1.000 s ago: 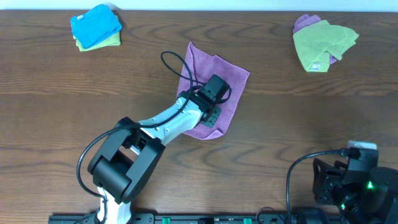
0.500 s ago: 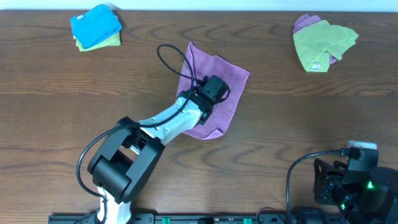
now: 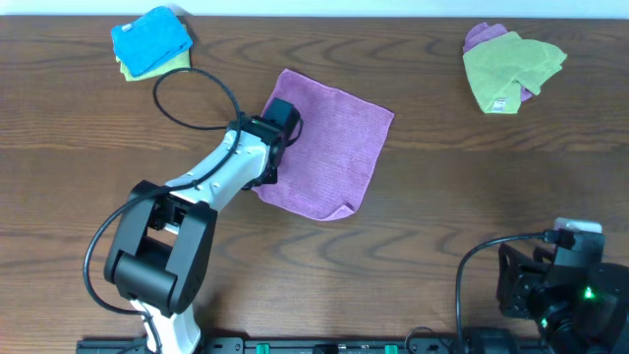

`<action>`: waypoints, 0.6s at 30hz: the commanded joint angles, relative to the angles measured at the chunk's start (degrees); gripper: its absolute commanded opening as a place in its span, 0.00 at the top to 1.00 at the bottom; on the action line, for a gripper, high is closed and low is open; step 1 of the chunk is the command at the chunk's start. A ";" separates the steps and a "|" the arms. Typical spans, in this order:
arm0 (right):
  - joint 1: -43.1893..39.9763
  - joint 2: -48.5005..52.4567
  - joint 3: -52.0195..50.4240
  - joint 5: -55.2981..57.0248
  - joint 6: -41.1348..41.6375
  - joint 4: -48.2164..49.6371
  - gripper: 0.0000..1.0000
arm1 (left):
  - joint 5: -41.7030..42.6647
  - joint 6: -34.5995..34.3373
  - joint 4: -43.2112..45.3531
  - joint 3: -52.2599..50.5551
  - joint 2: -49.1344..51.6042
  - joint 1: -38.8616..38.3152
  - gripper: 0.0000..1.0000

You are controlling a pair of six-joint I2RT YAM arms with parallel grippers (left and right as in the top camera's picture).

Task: Fold the cloth
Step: 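Reach the right gripper to the cloth's lower-right corner and pinch it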

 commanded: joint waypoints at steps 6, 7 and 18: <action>-0.31 5.31 -16.96 -21.53 3.52 7.41 0.50 | 4.72 -3.21 -1.79 -0.20 -0.98 0.17 0.94; -0.31 6.62 -19.71 -24.74 4.50 10.12 0.50 | 4.74 -3.23 -2.43 -0.20 -0.98 0.17 0.94; -0.31 24.00 -25.86 -29.18 5.62 22.73 0.51 | 11.98 -8.57 -6.05 -5.40 -1.01 -1.20 0.94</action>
